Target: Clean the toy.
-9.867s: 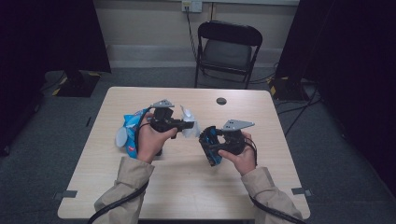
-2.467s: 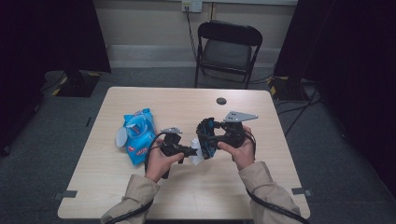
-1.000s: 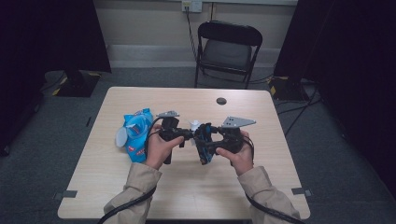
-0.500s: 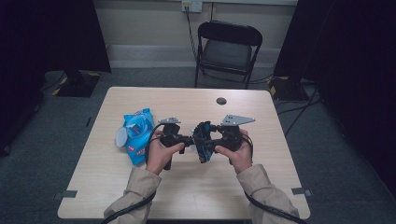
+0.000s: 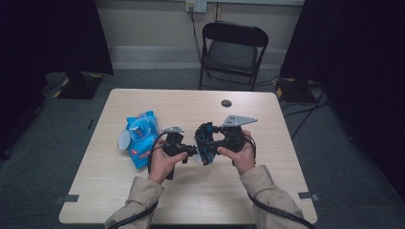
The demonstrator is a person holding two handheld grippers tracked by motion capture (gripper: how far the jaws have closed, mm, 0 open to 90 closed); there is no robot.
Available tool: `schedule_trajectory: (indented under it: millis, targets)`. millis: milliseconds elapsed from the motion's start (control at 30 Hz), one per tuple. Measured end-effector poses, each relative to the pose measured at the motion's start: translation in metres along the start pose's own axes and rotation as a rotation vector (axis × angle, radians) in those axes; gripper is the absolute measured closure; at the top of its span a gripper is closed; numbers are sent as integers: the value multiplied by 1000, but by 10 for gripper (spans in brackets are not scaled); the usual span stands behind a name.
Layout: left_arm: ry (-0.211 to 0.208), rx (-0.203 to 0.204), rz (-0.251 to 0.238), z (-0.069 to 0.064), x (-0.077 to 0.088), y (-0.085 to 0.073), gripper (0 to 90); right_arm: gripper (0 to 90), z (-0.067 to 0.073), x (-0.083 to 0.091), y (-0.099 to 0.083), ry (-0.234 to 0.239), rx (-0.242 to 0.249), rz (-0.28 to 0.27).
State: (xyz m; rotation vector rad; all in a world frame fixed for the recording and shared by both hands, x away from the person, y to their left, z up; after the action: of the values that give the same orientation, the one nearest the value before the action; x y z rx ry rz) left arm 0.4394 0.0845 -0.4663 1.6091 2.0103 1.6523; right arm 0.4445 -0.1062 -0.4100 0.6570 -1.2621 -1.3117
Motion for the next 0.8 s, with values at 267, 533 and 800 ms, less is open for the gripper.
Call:
schedule_trajectory:
  millis: [267,533,800]
  targets:
    - [-8,9,13,-2,-4,-9,827,255,1,1,5,-9,2,-6]
    - [-11,4,29,-5,-8,-15,827,255,-1,4,8,-24,0,-22]
    - [-8,7,56,-4,-8,-24,827,255,-5,11,7,-40,-13,-46]
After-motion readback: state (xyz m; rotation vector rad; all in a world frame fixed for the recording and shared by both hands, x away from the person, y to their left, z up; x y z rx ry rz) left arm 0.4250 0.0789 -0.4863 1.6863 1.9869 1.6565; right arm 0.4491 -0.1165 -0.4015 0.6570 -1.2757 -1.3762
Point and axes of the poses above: each handheld gripper's, and its own axes: x roughly backward along the jaws, y roughly out of its top, z roughly to its left, the point moved 2 cm from there along -x, roughly forward along the jaws, and after that the axes turned 13 degrees about y, right-handed, at the moved point
